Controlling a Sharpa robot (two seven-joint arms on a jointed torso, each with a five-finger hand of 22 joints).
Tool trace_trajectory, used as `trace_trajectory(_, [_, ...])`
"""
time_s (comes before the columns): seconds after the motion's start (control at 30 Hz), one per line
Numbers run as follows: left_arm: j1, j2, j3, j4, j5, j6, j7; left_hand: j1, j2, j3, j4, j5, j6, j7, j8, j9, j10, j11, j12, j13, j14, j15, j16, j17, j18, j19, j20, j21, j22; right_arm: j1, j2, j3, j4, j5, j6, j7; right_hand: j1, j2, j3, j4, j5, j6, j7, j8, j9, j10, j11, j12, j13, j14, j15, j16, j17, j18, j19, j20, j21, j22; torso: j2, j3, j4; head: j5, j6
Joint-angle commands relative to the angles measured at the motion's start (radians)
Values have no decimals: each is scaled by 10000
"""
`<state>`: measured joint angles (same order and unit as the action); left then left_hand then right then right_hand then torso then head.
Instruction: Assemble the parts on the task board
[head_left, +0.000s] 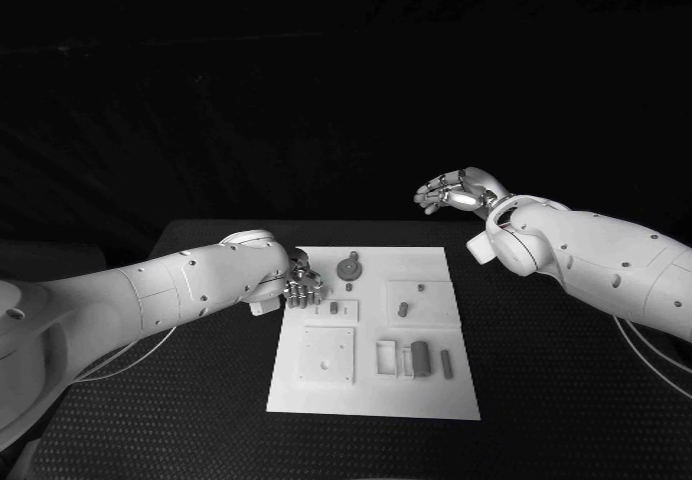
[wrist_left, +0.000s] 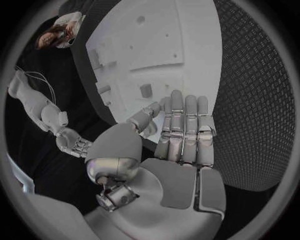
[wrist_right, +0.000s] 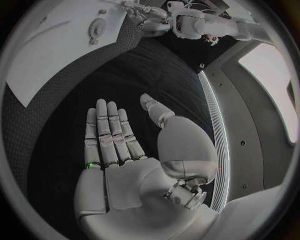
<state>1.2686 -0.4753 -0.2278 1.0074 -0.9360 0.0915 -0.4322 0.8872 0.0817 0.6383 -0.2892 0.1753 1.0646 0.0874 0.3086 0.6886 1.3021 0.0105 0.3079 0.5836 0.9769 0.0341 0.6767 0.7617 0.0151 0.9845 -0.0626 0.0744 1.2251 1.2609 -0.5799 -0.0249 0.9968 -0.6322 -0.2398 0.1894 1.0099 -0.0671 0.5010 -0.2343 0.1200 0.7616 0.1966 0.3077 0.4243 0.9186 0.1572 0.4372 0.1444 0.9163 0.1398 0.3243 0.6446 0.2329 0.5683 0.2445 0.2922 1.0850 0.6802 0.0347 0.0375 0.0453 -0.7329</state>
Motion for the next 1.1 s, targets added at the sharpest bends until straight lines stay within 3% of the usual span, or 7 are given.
trace_trajectory(0.03, [-190,-27,-111,-17,-206,314,-222,41,129,50,-5,39,-50,19,-7,3,-26,-28,-59,17,-95,-3,-2,-15,-149,-70,-26,-55,18,-2,0,5,15,-3,137,64,29,-66,-4,46,22,-70,171,52,-15,67,37,-52,-16,-70,29,-68,16,-110,-49,-3,-37,18,-4,1,-2,-3,-6])
trace_trajectory(0.7, [-188,-306,-95,46,777,194,-38,96,183,92,-22,171,18,-12,28,55,14,-44,-29,51,-77,-18,37,-26,-150,-62,-35,-43,44,-12,-30,5,45,0,140,61,36,-63,0,51,24,-69,170,56,-20,68,35,-53,-21,-70,29,-77,24,-109,-50,-5,-51,28,-5,-4,3,1,0])
trace_trajectory(1.1, [-183,-488,-31,110,857,1058,109,106,168,95,-25,249,27,-21,34,78,24,-50,-21,62,-75,-24,50,-32,-151,-58,-40,-39,59,-15,-46,5,33,0,146,58,40,-63,1,52,24,-70,170,57,-24,70,35,-53,-24,-69,28,-82,28,-109,-49,-6,-58,34,-7,1,2,2,22])
